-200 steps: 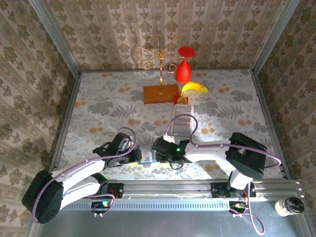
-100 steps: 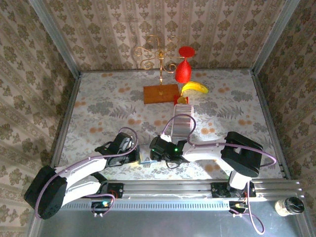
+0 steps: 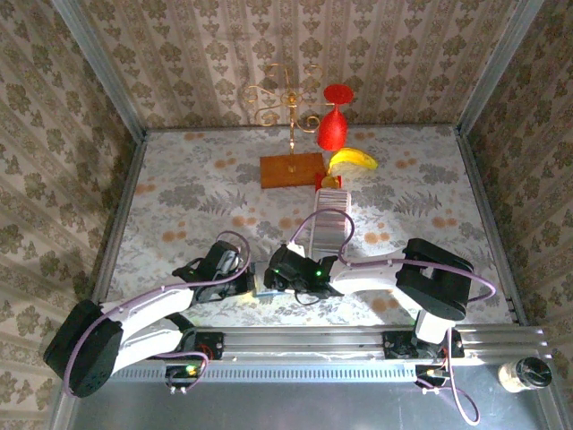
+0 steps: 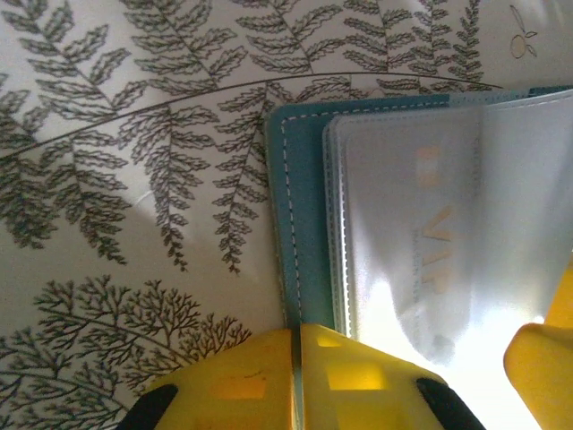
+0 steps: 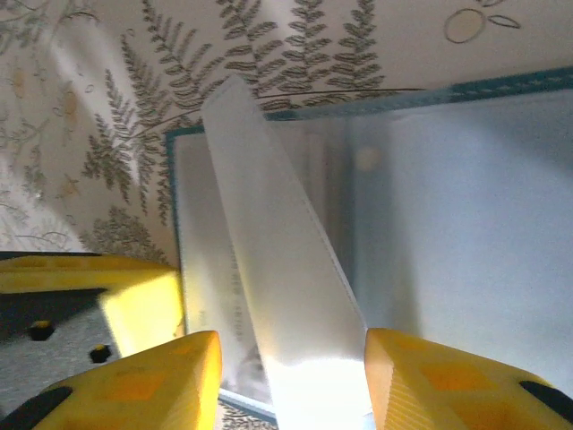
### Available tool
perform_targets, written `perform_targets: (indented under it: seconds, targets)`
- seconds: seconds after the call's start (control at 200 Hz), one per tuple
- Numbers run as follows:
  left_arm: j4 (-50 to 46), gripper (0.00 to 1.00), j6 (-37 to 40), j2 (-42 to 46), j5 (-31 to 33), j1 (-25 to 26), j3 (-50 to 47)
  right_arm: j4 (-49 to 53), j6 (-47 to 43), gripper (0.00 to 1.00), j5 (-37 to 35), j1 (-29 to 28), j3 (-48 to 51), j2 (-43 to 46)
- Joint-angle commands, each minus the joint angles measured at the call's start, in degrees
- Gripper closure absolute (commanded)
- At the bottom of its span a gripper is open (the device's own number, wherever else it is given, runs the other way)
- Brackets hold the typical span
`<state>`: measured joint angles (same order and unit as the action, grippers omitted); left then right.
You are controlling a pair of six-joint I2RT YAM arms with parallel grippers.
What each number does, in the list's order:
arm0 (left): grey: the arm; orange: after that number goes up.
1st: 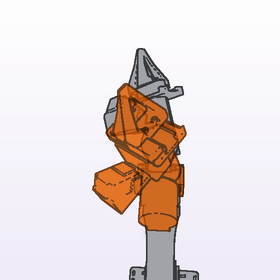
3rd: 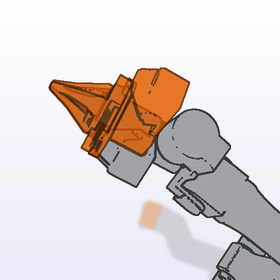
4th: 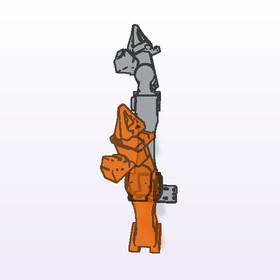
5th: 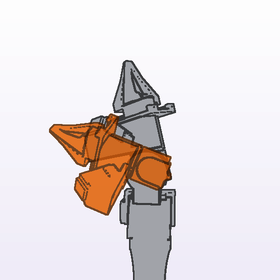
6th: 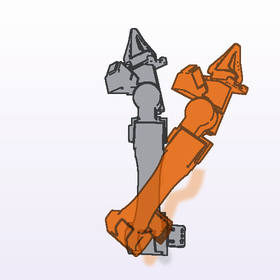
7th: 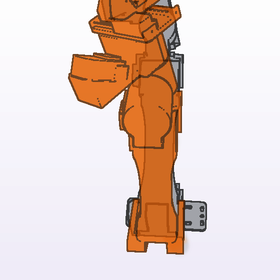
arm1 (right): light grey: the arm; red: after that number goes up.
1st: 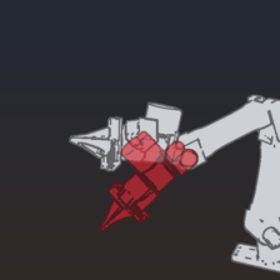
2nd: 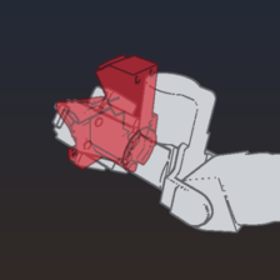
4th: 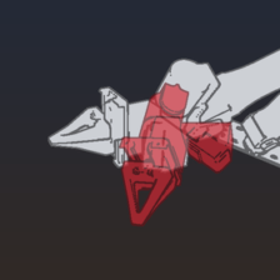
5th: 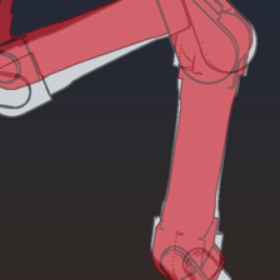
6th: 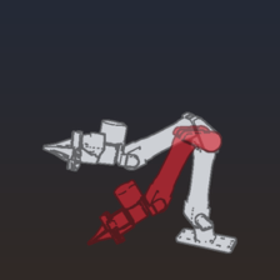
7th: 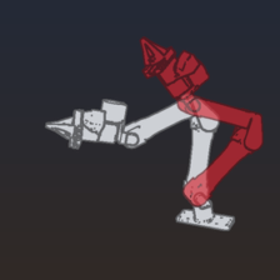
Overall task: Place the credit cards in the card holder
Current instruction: Flip over the card slot in the card holder.
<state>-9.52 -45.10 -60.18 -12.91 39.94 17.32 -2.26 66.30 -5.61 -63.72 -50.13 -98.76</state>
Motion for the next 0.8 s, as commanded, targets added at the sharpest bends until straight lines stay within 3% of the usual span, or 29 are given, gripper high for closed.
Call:
perform_targets:
  seconds: [0.0,0.22,0.36,0.53,0.795]
  targets:
    - [1.2,0.91,-0.9,-1.2,-2.3,1.1,-2.2,-3.6,1.4,0.54,0.0,-0.7,0.9,-0.3]
    - [1.7,0.92,-2.4,-0.4,-2.3,1.0,-3.0,-6.6,2.1,0.56,0.1,-0.9,1.4,-0.7]
    - [-4.7,0.92,-1.8,3.9,2.1,0.5,-2.2,-7.4,2.2,0.57,0.5,-1.0,1.2,-1.1]
    - [-10.3,0.82,-2.7,10.4,4.7,0.0,-2.6,-8.4,2.0,0.58,0.3,-1.2,0.8,-1.2]
    - [-21.9,0.8,-5.0,21.3,12.5,-0.6,-1.3,-10.0,2.0,0.58,2.7,-1.5,-1.2,-3.4]
